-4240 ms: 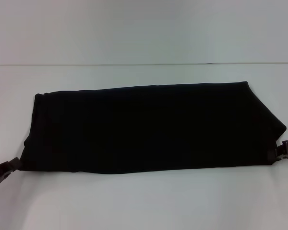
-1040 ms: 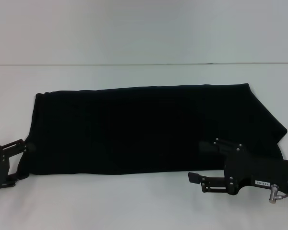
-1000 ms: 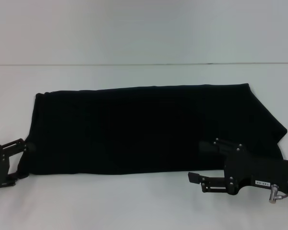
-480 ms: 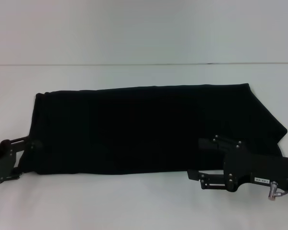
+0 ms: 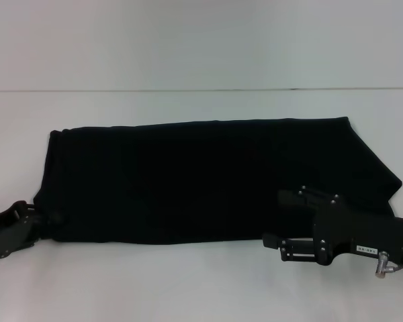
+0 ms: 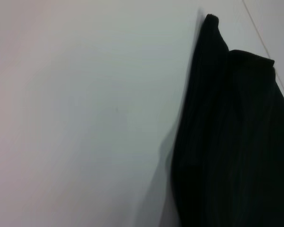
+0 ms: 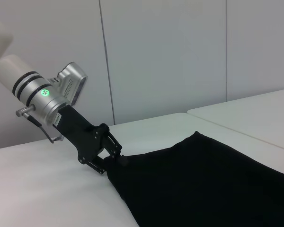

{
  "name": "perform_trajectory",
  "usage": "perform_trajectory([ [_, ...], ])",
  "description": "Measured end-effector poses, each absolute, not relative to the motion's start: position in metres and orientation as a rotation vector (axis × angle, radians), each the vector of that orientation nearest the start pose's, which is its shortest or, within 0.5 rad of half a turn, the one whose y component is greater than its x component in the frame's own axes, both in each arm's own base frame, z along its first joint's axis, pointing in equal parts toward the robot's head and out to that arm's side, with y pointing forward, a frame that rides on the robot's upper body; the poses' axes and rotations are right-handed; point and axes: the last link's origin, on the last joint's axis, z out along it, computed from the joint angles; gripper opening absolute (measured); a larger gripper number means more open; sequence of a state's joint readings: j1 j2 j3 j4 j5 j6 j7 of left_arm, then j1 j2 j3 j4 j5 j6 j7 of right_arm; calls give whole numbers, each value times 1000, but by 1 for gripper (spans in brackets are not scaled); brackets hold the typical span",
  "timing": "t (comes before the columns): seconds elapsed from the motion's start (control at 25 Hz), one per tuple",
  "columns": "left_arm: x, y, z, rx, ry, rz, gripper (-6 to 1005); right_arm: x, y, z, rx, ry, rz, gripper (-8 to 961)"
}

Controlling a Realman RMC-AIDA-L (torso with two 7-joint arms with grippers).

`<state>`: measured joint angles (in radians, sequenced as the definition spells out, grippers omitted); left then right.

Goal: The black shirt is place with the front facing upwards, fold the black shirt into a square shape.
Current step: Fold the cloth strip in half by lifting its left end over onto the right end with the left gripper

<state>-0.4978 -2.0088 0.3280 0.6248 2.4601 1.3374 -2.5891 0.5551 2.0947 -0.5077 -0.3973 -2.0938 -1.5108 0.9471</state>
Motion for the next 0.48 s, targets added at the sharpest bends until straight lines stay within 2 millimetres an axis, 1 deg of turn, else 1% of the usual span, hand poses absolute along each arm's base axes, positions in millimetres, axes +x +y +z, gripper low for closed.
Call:
perform_trajectory([
  [0.4,-373,316,44,1963,2799,753,276,275,308,-41,-2710,368,750,926],
  [0.48,-372,316,44,1968,2793,758,186,275,307,-41,-2711,369,752,926],
])
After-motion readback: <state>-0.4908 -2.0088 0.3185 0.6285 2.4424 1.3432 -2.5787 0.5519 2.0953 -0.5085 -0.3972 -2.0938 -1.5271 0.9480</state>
